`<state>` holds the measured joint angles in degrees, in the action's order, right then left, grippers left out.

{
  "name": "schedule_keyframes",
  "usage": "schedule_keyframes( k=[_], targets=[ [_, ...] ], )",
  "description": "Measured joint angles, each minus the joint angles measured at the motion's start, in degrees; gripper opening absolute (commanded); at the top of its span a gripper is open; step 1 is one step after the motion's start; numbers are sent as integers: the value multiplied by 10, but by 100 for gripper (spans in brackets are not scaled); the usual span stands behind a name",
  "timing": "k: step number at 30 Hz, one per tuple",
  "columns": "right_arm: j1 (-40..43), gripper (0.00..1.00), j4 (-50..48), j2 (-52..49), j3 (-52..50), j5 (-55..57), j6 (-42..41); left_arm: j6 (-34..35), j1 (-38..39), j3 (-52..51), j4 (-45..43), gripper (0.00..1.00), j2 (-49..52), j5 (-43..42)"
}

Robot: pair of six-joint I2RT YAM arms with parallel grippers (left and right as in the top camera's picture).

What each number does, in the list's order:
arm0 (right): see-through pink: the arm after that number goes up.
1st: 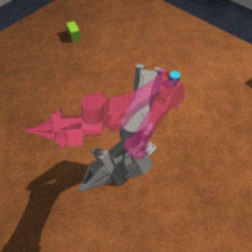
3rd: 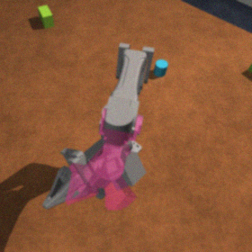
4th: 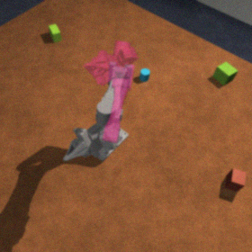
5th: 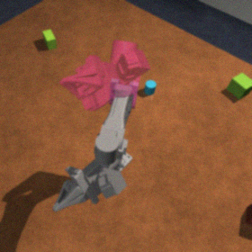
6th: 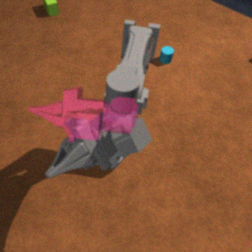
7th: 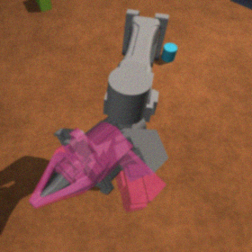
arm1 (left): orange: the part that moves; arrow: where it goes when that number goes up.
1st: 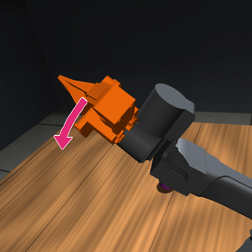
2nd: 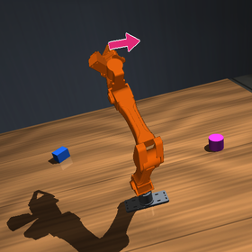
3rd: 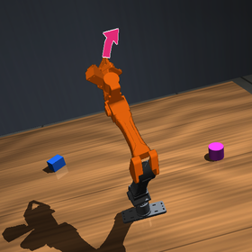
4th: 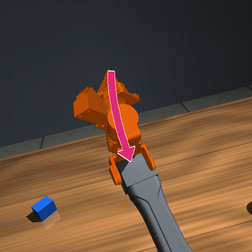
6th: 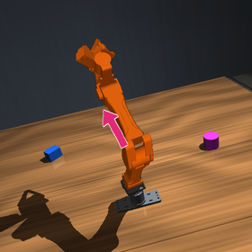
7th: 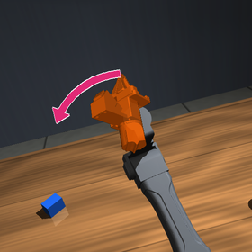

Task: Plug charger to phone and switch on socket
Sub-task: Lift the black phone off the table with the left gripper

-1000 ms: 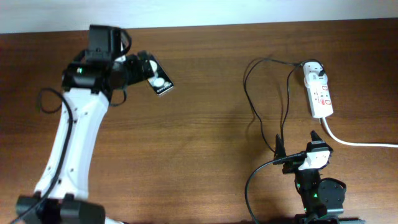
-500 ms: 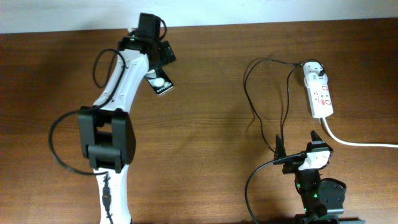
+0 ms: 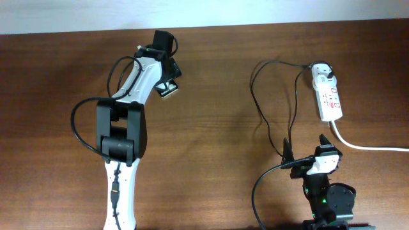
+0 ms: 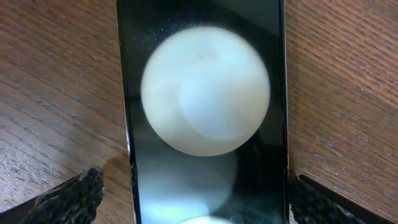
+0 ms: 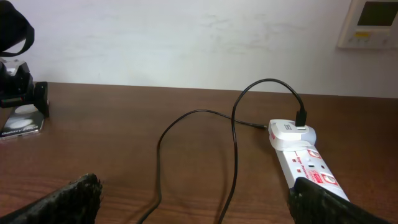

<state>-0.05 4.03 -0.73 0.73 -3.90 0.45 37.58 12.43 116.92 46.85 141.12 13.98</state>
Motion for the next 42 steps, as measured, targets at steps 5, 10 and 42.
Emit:
schedule_keyframes(
  k=[5,10,42],
  targets=[
    [0,99,0,0,0,0,0,4,0,0,0,72,0,2],
    [0,99,0,0,0,0,0,-1,0,5,18,65,0,-4],
    [0,99,0,0,0,0,0,-186,-1,21,92,66,-1,-97]
  ],
)
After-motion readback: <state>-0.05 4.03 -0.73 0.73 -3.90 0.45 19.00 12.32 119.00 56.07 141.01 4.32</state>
